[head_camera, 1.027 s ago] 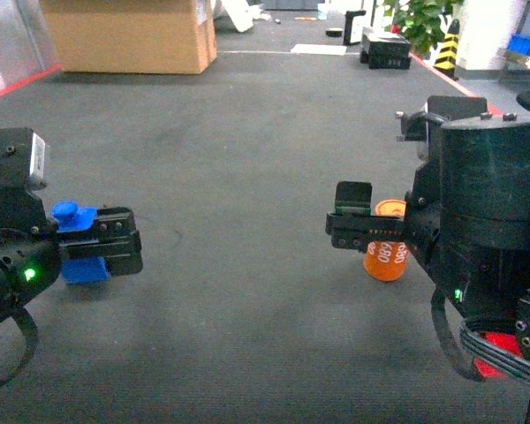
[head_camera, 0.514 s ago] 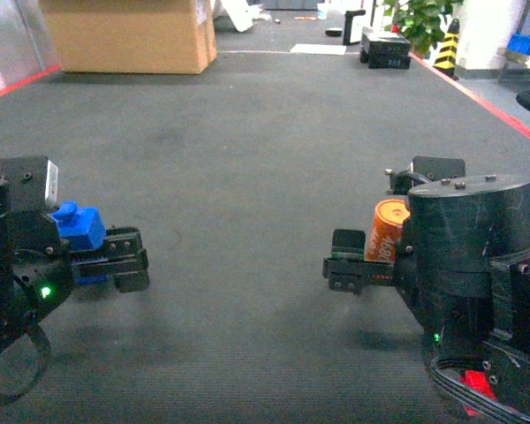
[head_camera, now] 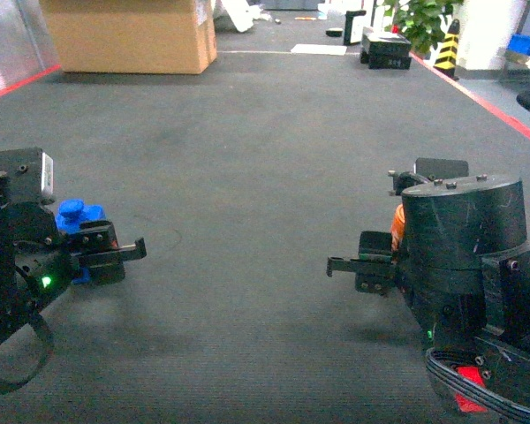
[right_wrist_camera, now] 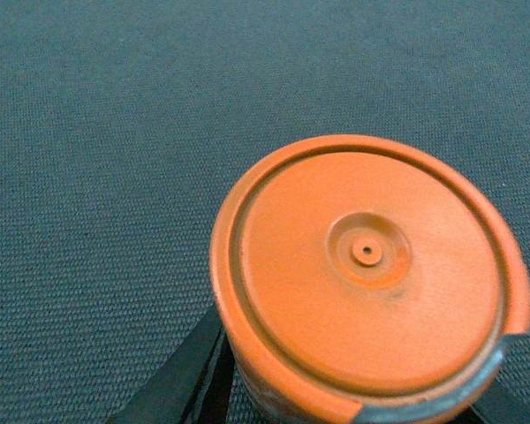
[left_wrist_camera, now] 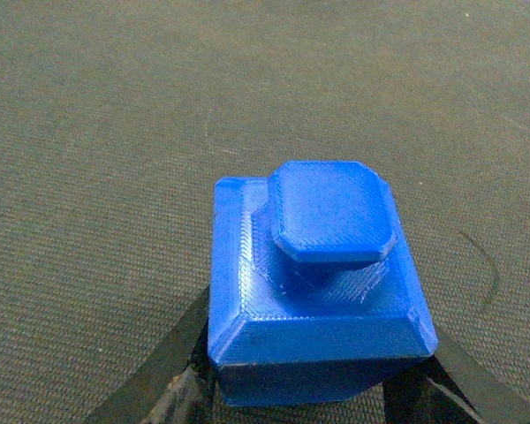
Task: Sort blue parts and orange caps into right shelf containers
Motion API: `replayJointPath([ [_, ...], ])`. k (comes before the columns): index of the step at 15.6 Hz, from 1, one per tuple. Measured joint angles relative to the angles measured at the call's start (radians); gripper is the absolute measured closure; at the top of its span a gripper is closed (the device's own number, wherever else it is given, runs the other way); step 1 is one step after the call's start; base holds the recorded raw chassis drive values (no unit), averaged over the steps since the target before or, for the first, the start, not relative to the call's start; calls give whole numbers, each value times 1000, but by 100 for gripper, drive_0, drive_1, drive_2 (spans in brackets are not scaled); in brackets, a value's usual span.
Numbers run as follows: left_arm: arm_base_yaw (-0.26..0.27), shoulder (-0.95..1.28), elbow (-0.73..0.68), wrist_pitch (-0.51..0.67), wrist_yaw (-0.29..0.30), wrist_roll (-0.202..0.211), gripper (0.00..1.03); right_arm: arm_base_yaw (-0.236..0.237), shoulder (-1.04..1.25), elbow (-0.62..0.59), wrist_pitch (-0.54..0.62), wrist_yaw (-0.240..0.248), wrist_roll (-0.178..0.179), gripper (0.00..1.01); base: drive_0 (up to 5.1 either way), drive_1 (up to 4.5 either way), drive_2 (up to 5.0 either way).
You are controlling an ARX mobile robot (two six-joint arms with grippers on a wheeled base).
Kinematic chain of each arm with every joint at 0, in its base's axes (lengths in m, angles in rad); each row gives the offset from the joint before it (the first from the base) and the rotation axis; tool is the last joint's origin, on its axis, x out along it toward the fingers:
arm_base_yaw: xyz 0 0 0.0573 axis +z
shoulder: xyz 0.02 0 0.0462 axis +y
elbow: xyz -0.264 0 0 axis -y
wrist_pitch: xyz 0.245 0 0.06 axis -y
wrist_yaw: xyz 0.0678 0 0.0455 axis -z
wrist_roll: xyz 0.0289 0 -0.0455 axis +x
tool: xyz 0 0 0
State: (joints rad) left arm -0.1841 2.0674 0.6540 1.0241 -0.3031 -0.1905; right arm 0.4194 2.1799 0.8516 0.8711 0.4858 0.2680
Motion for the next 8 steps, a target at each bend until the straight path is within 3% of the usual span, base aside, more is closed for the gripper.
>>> replayJointPath([
  [4,5,-3,-13,40,-27,11,60,6,0,-5,38,20,-37,58,0,0,0],
  [7,-4,-55,-48,63,-40,18,60,6,-35,-56,128,80,-89,58,0,0,0],
  [8,-17,-105,-72,81,-49,24,60,5,-76,-90,188,120,-124,58,0,0,0],
])
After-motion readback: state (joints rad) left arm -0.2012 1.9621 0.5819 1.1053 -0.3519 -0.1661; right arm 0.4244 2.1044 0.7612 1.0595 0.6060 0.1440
